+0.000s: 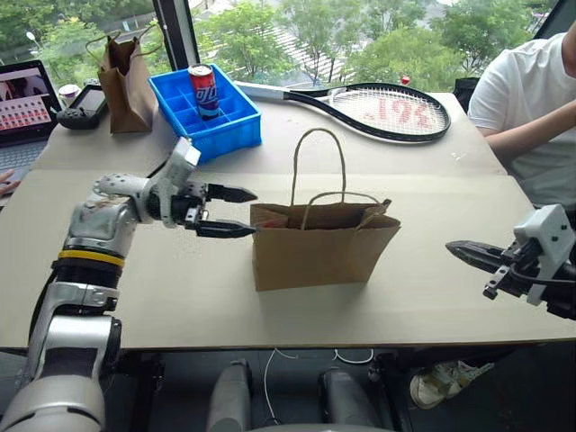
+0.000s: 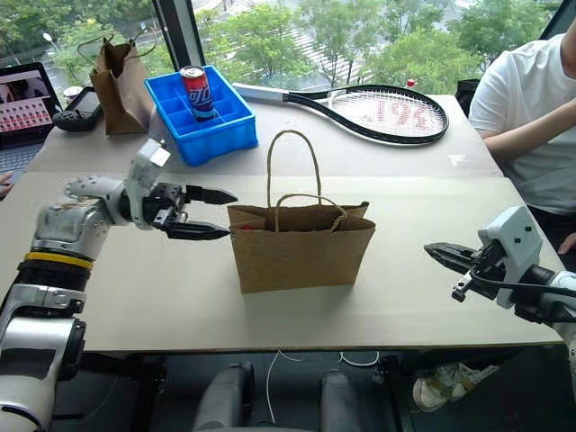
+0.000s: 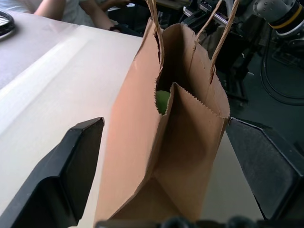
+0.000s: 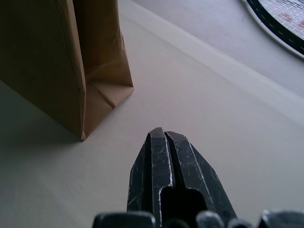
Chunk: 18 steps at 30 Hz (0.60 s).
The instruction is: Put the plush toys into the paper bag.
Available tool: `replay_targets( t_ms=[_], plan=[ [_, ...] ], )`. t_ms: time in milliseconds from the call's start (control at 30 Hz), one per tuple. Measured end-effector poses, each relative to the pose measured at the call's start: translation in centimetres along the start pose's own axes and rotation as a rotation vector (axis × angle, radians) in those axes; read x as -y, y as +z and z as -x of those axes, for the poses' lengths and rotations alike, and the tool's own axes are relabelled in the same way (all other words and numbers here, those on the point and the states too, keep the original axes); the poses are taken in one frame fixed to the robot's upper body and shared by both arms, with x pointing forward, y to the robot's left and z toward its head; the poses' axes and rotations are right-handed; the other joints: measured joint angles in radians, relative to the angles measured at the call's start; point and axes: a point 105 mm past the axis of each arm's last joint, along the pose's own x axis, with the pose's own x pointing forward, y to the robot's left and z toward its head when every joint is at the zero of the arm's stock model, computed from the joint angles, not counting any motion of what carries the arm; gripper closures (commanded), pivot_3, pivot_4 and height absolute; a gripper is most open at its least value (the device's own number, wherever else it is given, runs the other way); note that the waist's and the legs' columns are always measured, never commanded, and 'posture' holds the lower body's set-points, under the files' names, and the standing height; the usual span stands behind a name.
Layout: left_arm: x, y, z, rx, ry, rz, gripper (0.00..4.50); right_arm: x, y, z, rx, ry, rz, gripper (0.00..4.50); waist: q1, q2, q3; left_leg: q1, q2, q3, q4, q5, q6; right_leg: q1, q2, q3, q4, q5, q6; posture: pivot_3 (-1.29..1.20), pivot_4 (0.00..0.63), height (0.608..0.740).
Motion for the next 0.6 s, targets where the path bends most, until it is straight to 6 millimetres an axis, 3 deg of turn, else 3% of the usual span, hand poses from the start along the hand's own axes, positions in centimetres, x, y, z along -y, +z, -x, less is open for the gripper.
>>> replay_targets(
  t_ms=[167, 233, 333, 400, 600],
  plan=[
    [0.7, -2.1, 4.1, 0.044, 0.224, 0.128, 0.0, -0.9, 0.1, -0.3, 0.021, 0.077, -0.02, 1.76, -0.002, 0.0, 0.0, 0.0, 0.0, 0.0, 0.0, 0.0, 0.0, 0.0, 0.0, 0.0, 0.0, 0.0, 0.0, 0.0, 0.15, 0.74],
    [0.3, -2.8, 5.2, 0.02, 0.376, 0.083, 0.0, -1.3, 0.1, -0.5, 0.029, 0.11, -0.029, 1.05, 0.003, 0.0, 0.0, 0.001, 0.0, 0.0, 0.0, -0.002, -0.003, 0.0, -0.001, -0.001, 0.0, 0.0, 0.0, 0.0, 0.15, 0.74],
    [0.2, -5.7, 6.7, -0.062, 0.572, 0.082, 0.0, -1.4, -0.1, -0.5, 0.04, 0.126, -0.055, 0.09, 0.008, 0.0, 0.0, 0.002, 0.0, 0.001, 0.0, -0.005, -0.008, 0.001, -0.001, -0.001, -0.001, 0.0, -0.001, 0.0, 0.15, 0.74],
    [1.5, -7.7, 6.7, -0.103, 0.619, 0.108, 0.0, -1.2, -0.8, -0.6, 0.064, 0.11, -0.105, 0.01, 0.01, -0.001, 0.0, 0.002, 0.0, 0.001, -0.001, -0.005, -0.008, 0.0, -0.001, -0.001, -0.001, 0.0, -0.001, 0.0, 0.15, 0.74],
    [3.6, -9.5, 6.5, -0.187, 0.681, 0.128, 0.0, 0.1, -1.6, -1.2, 0.128, 0.005, -0.133, 0.01, 0.012, 0.001, 0.0, 0.003, 0.0, 0.002, -0.002, -0.006, -0.009, -0.001, -0.002, -0.001, -0.001, 0.002, -0.003, 0.0, 0.15, 0.74]
  ],
)
